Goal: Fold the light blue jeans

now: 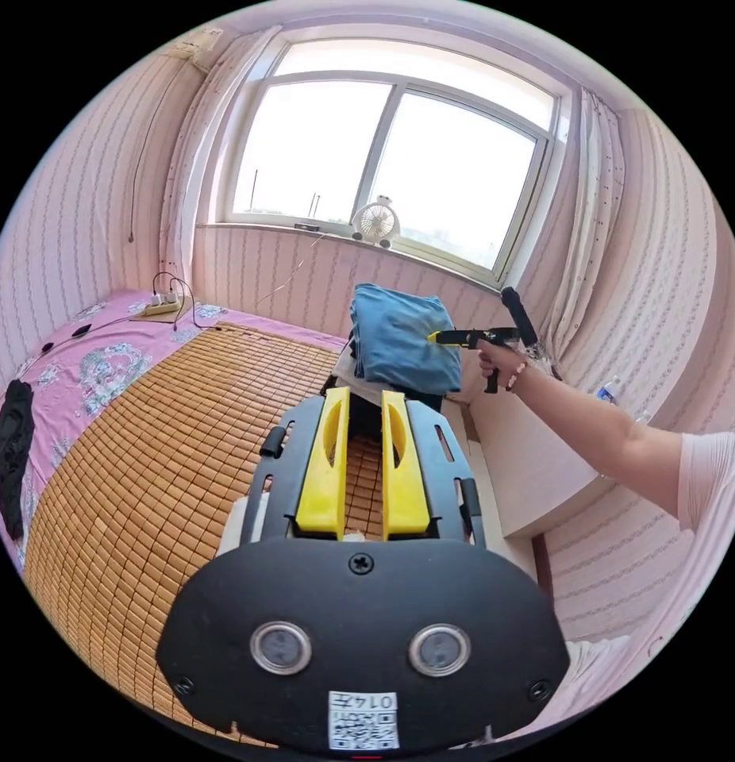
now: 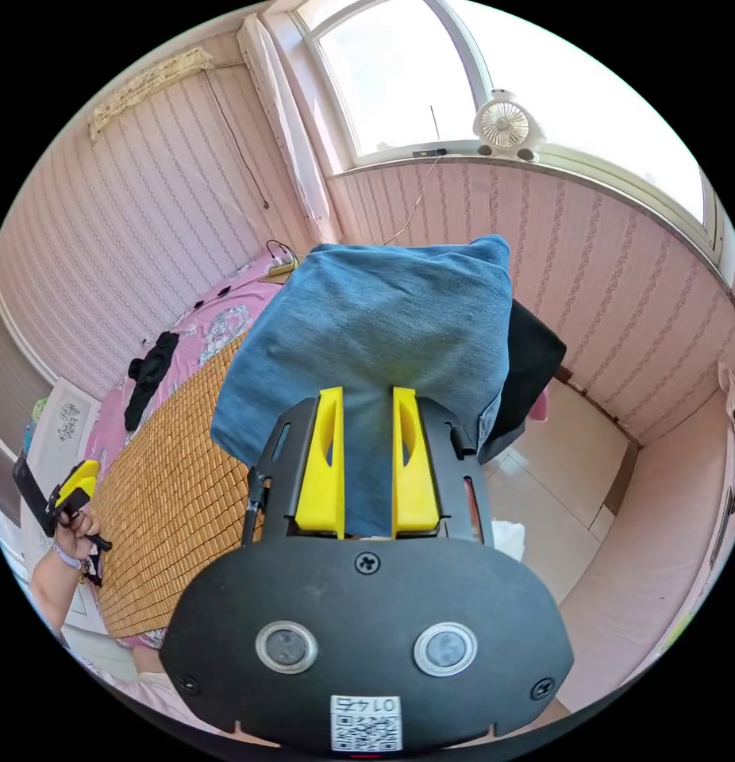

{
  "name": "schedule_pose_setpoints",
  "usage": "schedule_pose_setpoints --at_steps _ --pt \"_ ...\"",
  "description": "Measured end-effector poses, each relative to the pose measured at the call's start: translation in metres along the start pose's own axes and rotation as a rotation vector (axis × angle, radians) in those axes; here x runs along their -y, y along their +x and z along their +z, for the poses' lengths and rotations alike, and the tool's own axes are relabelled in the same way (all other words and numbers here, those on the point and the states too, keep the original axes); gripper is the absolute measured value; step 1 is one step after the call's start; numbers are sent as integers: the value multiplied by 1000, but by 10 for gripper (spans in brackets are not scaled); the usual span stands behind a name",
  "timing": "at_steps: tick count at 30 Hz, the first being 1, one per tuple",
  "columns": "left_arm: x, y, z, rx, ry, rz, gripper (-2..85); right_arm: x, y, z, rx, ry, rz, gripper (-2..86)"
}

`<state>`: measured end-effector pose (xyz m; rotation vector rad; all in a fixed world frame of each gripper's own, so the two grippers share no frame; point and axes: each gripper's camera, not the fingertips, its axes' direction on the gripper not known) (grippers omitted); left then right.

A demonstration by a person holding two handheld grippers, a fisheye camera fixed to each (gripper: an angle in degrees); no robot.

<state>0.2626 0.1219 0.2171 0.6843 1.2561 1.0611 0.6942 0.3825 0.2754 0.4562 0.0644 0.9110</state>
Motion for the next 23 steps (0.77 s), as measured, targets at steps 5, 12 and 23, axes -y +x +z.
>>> schedule_pose_setpoints --at_steps 5,12,23 --pt "-87 -24 -93 66 20 -151 62 -19 -30 -5 69 21 -54 108" --pt "-280 -23 -290 360 137 -557 44 -151 -117 -17 145 28 -293 112" --pt "-463 57 -490 808 279 -919 50 -336 -305 49 432 -291 -563 96"
